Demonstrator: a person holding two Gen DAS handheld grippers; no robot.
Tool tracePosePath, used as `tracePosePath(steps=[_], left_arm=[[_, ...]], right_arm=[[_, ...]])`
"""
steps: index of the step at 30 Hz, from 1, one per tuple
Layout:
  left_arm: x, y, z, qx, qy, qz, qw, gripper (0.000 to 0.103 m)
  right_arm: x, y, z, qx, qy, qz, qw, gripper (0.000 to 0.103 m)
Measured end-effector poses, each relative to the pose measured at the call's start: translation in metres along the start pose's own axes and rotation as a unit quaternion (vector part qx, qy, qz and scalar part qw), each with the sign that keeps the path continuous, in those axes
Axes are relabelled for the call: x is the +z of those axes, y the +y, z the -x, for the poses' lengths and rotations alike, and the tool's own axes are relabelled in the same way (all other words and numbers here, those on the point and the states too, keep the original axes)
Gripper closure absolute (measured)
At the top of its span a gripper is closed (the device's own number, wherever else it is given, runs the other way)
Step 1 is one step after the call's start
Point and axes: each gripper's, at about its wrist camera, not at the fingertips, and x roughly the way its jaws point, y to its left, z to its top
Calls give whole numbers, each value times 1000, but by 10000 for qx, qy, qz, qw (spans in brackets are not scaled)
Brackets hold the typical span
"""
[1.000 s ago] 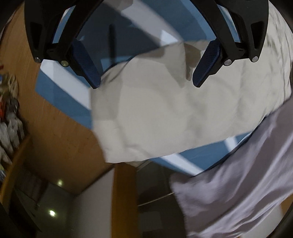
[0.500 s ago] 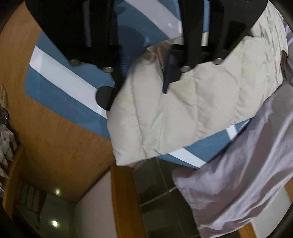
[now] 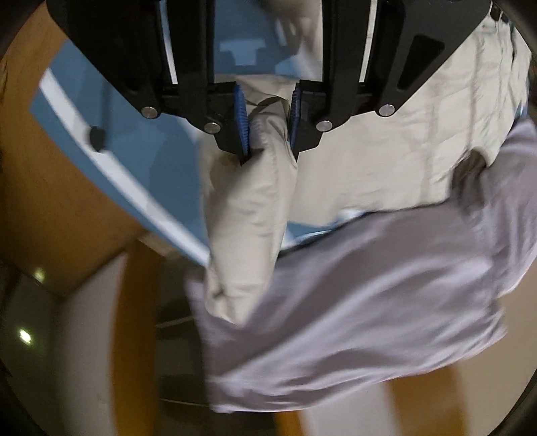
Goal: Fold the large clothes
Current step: 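Grasp the jacket sleeve cuff with the right gripper and lift it, then carry the sleeve across the jacket front and release it with the right gripper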
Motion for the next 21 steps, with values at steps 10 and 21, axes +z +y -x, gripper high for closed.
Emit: tracePosePath(steps=[10, 21], left_arm=[[-20, 40, 40, -38, -147, 488, 9987, 2], [-33, 65, 57, 105, -208, 677, 9974, 2]], right_arm=[[-31, 148, -20, 999, 534, 1095, 9875, 83], [-80, 236, -28, 1711, 1049, 1550, 9673, 83]])
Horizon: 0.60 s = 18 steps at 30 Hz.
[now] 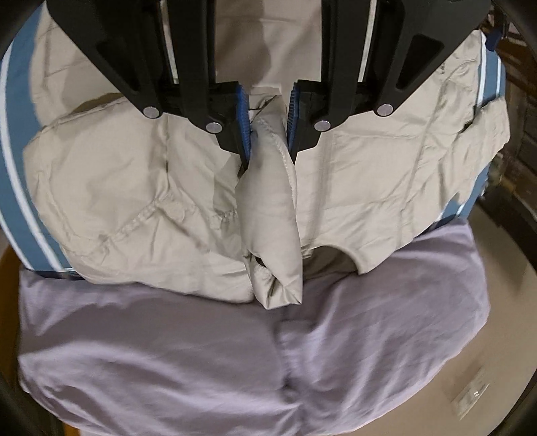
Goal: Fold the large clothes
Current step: 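Carry the sleeve across the jacket front and release it with the right gripper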
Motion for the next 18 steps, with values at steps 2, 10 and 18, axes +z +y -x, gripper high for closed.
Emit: tracePosePath(steps=[2, 10, 18], left_arm=[[-2, 3, 3, 17, -15, 15, 10000, 2], [-6, 11, 9, 52, -41, 66, 10000, 2], [-7, 16, 9, 44, -29, 77, 10000, 2]], right_arm=[[-2, 15, -4, 74, 37, 126, 9999, 83], [-8, 65, -23, 308, 191, 428, 9984, 83], [-16, 85, -46, 130, 359, 655, 9971, 79]])
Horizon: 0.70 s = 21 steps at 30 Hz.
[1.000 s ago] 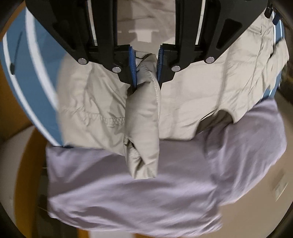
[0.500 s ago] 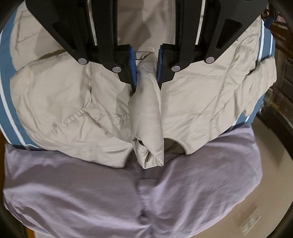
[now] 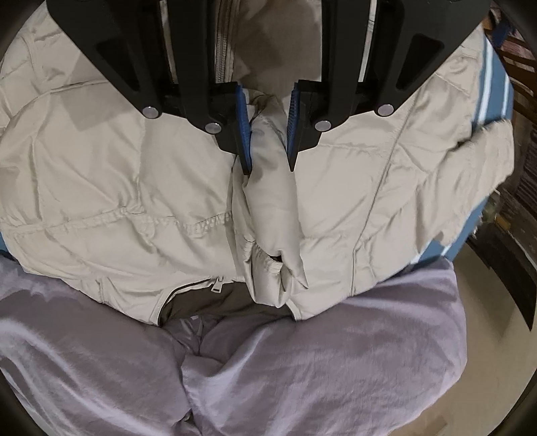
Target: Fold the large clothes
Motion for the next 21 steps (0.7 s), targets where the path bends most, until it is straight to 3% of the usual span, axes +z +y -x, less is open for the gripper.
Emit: tracePosePath(steps=[2, 4, 6, 12, 16, 21], left_arm=[[0, 1, 0, -9, 1, 11, 10000, 2], [0, 1, -1, -15, 12, 26, 10000, 2], [0, 2, -2, -33, 18, 32, 10000, 2], [0, 5, -3, -68, 17, 44, 10000, 2], [0, 6, -4, -73, 24, 42, 10000, 2], [1, 5, -6, -63, 49, 33, 10000, 2]], right_arm=[[0, 0, 6, 63, -38, 27, 10000, 72], [3, -4, 16, 257, -120, -49, 9996, 57], [7, -11, 30, 237, -396, -121, 9989, 47], [16, -41, 38, -409, -753, -434, 9954, 47], [12, -48, 25, -787, -653, -400, 9940, 47], [6, -36, 5, -937, -459, -159, 9944, 45]])
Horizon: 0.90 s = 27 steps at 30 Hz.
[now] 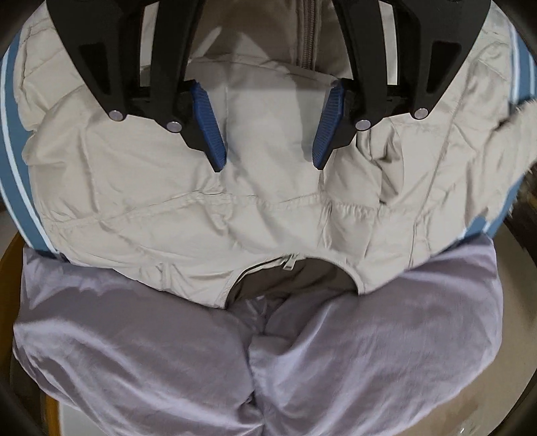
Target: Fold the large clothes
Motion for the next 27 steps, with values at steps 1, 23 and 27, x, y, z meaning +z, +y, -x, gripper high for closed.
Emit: tracePosePath(steps=[1, 23, 27], left_arm=[[0, 0, 0, 4, 4, 0, 10000, 2], [24, 27, -16, 343, -39, 116, 9993, 2], [33, 37, -18, 474, -85, 129, 9988, 2]], right_arm=[[-1, 3, -1, -8, 0, 63, 10000, 45], [-33, 60, -24, -1179, -136, 1410, 9829, 38], [-33, 58, -25, -1125, -155, 1372, 9840, 38]])
